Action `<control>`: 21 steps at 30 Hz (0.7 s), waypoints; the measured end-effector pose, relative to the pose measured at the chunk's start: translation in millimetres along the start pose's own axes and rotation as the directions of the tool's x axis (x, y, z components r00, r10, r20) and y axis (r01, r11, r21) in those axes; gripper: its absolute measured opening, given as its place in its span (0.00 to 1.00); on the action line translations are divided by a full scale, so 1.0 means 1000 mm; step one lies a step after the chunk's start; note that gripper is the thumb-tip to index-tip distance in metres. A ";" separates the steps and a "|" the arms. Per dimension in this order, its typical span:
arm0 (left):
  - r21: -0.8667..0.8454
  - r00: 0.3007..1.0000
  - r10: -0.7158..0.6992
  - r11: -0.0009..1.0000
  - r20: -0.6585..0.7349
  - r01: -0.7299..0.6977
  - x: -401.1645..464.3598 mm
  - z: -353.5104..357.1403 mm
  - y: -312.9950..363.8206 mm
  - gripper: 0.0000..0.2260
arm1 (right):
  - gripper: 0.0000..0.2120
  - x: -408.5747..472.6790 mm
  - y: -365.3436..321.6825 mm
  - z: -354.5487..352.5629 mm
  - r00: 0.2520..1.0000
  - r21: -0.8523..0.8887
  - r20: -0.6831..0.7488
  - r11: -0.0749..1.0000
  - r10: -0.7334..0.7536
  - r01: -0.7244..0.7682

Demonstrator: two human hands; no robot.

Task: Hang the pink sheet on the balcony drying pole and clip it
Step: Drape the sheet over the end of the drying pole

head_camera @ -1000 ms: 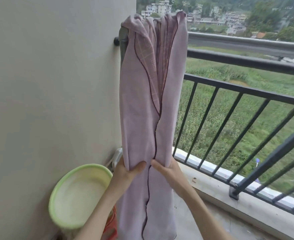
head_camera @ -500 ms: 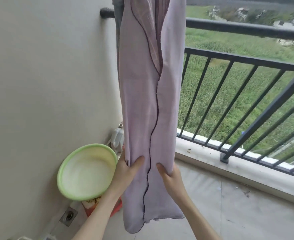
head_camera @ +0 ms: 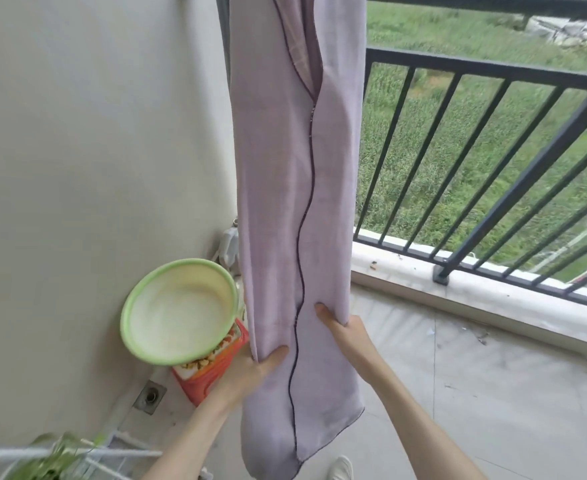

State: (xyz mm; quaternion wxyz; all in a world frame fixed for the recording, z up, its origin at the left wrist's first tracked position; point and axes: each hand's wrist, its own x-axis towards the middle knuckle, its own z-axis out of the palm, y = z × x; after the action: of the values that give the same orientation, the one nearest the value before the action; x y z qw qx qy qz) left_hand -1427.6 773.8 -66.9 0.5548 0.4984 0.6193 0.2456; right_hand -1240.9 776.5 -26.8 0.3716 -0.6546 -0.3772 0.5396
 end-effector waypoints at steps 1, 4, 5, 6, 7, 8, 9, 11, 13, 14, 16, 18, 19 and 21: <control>-0.008 0.999 -0.028 1.000 -0.016 0.028 0.000 0.004 -0.007 0.26 | 0.10 -0.001 0.005 -0.001 1.000 0.002 0.019 1.000 0.016 -0.016; -0.055 0.993 -0.103 0.993 -0.048 0.101 -0.005 0.018 -0.019 0.30 | 0.08 -0.002 0.020 -0.006 0.995 0.032 0.067 0.997 0.071 -0.073; -0.070 0.990 -0.132 0.989 -0.042 0.129 -0.008 0.024 -0.020 0.30 | 0.09 -0.002 0.024 -0.008 0.993 0.039 0.077 0.995 0.089 -0.092; -0.087 0.987 -0.158 0.984 -0.036 0.155 -0.011 0.030 -0.021 0.30 | 0.11 -0.001 0.030 -0.010 0.992 0.031 0.082 0.994 0.101 -0.104; -0.113 0.984 -0.178 0.978 -0.032 0.173 -0.013 0.035 -0.025 0.29 | 0.13 0.001 0.037 -0.013 0.991 0.011 0.083 0.994 0.105 -0.107; -0.139 0.980 -0.194 0.972 -0.031 0.188 -0.015 0.040 -0.026 0.27 | 0.15 0.002 0.046 -0.016 0.990 -0.023 0.082 0.994 0.112 -0.110; -0.164 0.976 -0.218 0.964 -0.023 0.211 -0.017 0.044 -0.030 0.24 | 0.16 0.002 0.055 -0.020 0.990 -0.061 0.074 0.991 0.123 -0.119; -0.197 0.964 -0.267 0.945 -0.012 0.260 -0.021 0.051 -0.031 0.23 | 0.15 0.001 0.070 -0.028 0.986 -0.102 0.065 0.984 0.156 -0.149; -0.163 0.950 -0.310 0.940 -0.042 0.299 -0.019 0.058 -0.034 0.25 | 0.15 -0.001 0.083 -0.036 0.980 -0.157 0.057 0.971 0.192 -0.181; -0.114 0.946 -0.319 0.944 -0.064 0.311 -0.018 0.062 -0.036 0.25 | 0.17 -0.001 0.091 -0.041 0.978 -0.207 0.058 0.961 0.200 -0.184; 0.007 0.934 -0.341 0.939 -0.109 0.344 -0.014 0.068 -0.047 0.25 | 0.18 -0.001 0.107 -0.052 0.970 -0.350 0.106 0.921 0.220 -0.171; 0.152 0.937 -0.330 0.926 -0.110 0.344 -0.015 0.075 -0.056 0.26 | 0.19 -0.002 0.117 -0.065 0.949 -0.461 0.193 0.877 0.248 -0.135; 0.200 0.947 -0.305 0.926 -0.100 0.319 -0.016 0.077 -0.059 0.26 | 0.23 -0.001 0.116 -0.071 0.943 -0.481 0.213 0.868 0.255 -0.126; 0.224 0.964 -0.251 0.938 -0.092 0.265 -0.018 0.078 -0.058 0.28 | 0.29 0.001 0.101 -0.083 0.956 -0.498 0.210 0.864 0.205 -0.076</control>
State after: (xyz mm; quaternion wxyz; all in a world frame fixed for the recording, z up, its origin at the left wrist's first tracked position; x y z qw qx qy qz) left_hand -1377.2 716.4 -128.6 0.5002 0.4669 0.7207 0.1113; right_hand -1149.7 726.8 -105.8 0.1036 -0.6774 -0.4957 0.5336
